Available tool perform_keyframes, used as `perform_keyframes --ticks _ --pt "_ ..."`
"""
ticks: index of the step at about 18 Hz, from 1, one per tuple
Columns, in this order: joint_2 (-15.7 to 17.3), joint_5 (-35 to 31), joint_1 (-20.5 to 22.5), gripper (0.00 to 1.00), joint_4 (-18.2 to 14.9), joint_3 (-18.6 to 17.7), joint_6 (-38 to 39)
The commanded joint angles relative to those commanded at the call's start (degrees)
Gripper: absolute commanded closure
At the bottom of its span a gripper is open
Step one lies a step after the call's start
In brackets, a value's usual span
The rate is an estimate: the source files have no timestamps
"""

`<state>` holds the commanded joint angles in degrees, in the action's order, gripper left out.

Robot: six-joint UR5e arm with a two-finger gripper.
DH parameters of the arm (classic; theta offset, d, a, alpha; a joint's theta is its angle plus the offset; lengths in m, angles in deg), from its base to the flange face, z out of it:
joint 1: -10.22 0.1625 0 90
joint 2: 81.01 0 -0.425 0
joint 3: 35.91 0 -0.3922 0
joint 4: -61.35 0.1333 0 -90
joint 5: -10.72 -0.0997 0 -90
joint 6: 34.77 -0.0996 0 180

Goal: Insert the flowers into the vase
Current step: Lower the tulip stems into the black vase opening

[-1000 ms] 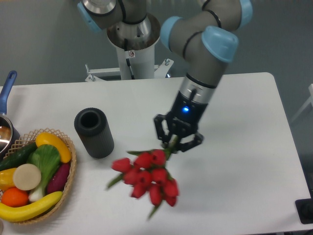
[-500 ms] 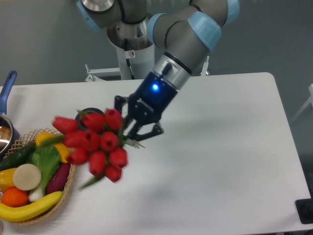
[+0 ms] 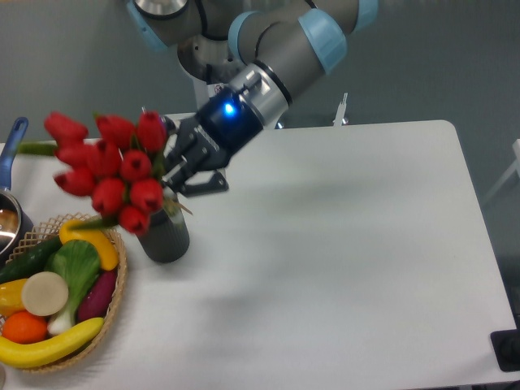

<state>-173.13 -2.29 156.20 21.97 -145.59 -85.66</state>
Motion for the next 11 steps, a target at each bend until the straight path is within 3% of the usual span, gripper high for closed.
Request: perform_keyframes --ticks 6,11 --pt "2.5 0.1 -0.1 0.97 0.0 -5.9 -3.5" --pt "3.5 0.8 0.0 0.96 -0.1 -8.2 -5.2"
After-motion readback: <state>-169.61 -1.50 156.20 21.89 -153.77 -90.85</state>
